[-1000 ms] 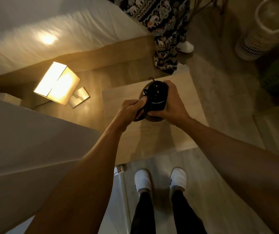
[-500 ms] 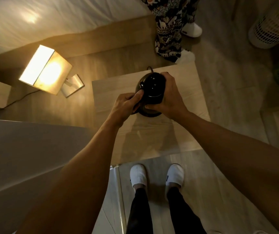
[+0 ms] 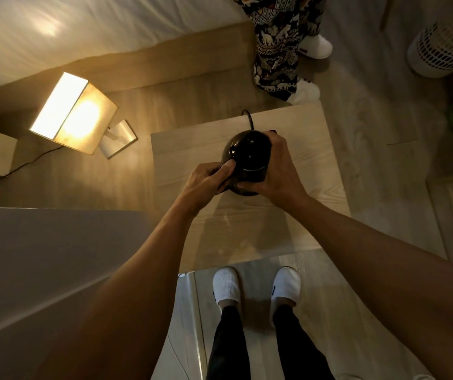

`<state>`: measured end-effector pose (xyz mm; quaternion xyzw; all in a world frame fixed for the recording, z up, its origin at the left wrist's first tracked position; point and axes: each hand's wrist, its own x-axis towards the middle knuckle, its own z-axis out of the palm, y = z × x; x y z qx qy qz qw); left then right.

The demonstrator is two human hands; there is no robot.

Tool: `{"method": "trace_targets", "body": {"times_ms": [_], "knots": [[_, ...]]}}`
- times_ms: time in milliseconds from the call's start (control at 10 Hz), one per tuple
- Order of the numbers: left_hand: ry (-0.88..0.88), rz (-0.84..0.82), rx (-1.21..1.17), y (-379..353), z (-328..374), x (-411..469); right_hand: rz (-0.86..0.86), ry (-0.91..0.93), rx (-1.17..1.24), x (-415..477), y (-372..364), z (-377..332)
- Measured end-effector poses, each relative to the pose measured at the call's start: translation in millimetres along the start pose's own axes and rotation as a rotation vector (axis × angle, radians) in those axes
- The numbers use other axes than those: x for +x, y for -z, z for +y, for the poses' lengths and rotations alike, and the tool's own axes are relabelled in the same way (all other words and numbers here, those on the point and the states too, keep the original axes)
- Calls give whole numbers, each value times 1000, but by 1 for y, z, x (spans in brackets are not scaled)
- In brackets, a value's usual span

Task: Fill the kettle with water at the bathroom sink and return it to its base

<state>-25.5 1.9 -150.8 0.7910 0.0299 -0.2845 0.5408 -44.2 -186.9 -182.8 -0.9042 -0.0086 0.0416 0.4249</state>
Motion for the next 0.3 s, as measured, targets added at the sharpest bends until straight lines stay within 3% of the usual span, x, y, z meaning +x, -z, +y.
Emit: {"method": "trace_targets", "body": {"times_ms": [100, 200, 300], "knots": [[22, -2, 105, 2, 2, -1, -44, -26, 11, 2, 3, 1], [72, 101, 238, 7, 5, -11, -104, -65, 33, -6, 21, -18], [41, 333, 236, 2, -7, -61, -72, -76, 177, -13, 66, -45]]}}
